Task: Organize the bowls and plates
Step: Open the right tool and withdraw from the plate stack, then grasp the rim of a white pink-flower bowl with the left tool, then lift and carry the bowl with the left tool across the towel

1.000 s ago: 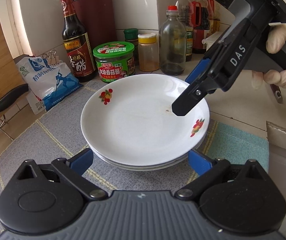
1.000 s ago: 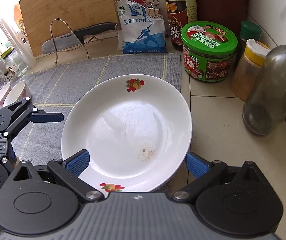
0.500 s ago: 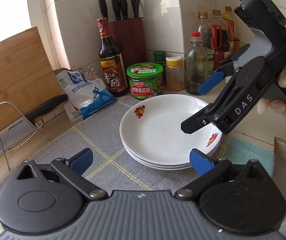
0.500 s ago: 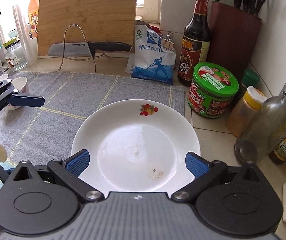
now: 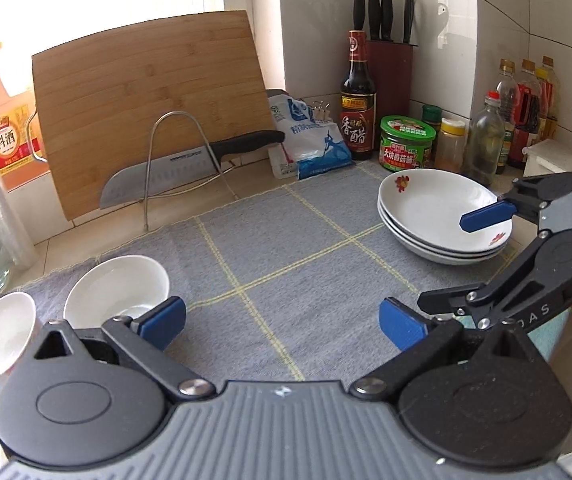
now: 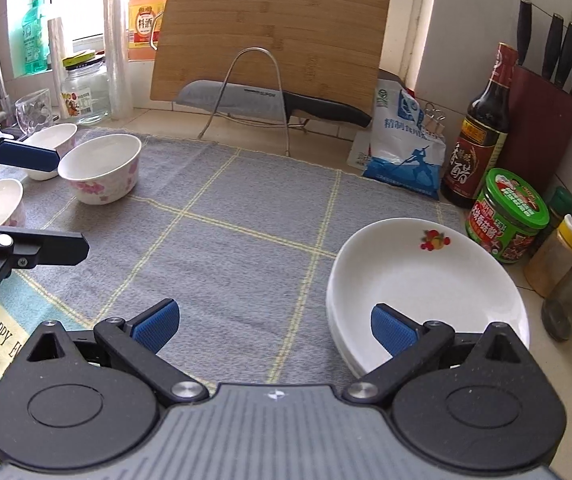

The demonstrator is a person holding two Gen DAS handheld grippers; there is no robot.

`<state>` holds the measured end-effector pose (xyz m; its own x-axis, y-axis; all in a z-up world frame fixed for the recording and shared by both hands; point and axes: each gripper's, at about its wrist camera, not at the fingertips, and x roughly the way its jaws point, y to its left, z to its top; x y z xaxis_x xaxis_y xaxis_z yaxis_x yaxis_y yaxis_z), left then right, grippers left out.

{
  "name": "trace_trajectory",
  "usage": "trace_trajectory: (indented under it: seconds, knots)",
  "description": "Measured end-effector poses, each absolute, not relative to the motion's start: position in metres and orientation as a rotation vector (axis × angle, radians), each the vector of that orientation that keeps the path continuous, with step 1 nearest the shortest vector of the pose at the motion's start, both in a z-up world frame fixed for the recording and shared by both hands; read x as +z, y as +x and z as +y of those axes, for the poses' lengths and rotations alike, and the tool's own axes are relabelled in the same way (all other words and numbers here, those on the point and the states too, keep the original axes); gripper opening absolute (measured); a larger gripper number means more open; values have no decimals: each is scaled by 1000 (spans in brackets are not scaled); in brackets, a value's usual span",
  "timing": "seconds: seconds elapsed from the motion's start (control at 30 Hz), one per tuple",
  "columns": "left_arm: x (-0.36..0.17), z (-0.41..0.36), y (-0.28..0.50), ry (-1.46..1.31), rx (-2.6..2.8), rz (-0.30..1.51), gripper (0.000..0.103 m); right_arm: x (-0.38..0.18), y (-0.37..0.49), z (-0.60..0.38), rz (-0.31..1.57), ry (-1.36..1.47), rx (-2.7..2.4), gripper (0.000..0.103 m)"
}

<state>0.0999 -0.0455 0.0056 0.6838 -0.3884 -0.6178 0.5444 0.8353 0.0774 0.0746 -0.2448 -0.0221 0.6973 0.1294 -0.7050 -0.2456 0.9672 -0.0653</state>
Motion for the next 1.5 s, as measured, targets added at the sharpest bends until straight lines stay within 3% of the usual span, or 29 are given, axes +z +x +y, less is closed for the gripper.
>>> trace_trajectory:
  seconds: [0.9, 1.13, 1.27, 1.43, 1.5]
  knots:
    - [-11, 138, 128, 375, -468, 793, 99, -51, 45, -18, 703, -233, 542, 103]
    - [-24, 145, 142, 365, -510, 863, 76, -54, 53, 5, 667, -261, 568, 103]
    - [-26, 145, 144, 347, -542, 883, 67, -54, 55, 8, 654, -264, 585, 103]
    - [-25, 143, 146, 337, -576, 895, 58, -55, 57, 11, 656, -277, 609, 87]
    - [-25, 142, 146, 335, -586, 896, 56, -54, 55, 12, 649, -284, 612, 86]
